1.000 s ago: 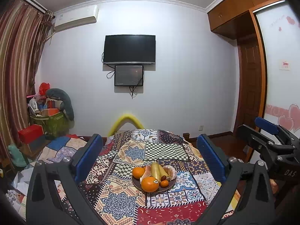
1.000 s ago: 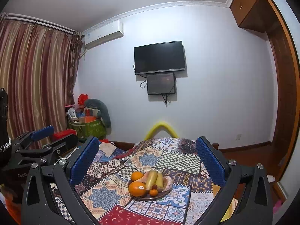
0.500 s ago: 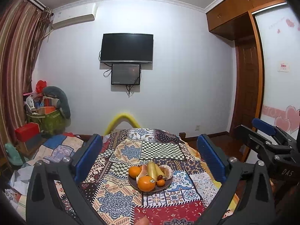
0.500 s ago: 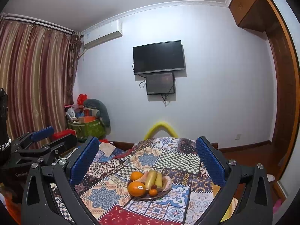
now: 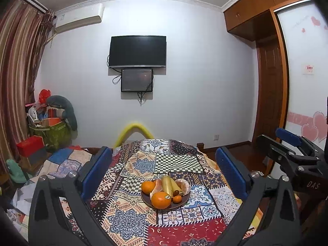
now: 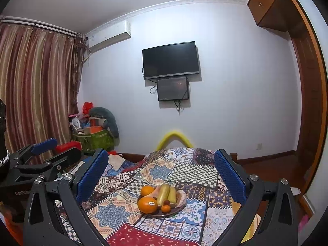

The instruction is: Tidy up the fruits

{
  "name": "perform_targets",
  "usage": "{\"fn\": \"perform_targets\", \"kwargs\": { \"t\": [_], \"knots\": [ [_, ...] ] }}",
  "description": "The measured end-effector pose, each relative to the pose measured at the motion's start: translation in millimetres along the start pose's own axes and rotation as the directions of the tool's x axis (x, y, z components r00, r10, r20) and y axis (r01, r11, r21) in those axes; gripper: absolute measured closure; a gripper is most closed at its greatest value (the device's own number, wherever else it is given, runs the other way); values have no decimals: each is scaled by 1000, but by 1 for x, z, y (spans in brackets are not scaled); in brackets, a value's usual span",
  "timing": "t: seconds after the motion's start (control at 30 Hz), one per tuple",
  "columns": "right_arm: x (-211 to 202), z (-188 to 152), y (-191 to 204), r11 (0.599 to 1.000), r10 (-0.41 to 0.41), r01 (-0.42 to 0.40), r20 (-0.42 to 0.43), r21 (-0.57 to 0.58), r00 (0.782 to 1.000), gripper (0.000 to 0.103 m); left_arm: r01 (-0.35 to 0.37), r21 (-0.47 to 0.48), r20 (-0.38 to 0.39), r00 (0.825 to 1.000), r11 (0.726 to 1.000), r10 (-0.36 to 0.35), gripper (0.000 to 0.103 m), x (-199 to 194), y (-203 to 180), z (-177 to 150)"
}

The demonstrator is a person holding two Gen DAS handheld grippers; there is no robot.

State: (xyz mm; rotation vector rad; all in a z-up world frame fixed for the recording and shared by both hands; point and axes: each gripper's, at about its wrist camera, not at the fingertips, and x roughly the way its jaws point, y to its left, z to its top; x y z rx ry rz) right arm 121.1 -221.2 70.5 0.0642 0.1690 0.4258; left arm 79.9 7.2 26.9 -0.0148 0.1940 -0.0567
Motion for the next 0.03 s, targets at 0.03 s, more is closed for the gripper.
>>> {"fn": "perform_targets", "kwargs": {
  "t": [0.03],
  "knots": [
    [1,0,0,1000,0,0,-2,1,1000,0,2,0,-3,1000,1000,-2,1,1,0,0]
  ]
}}
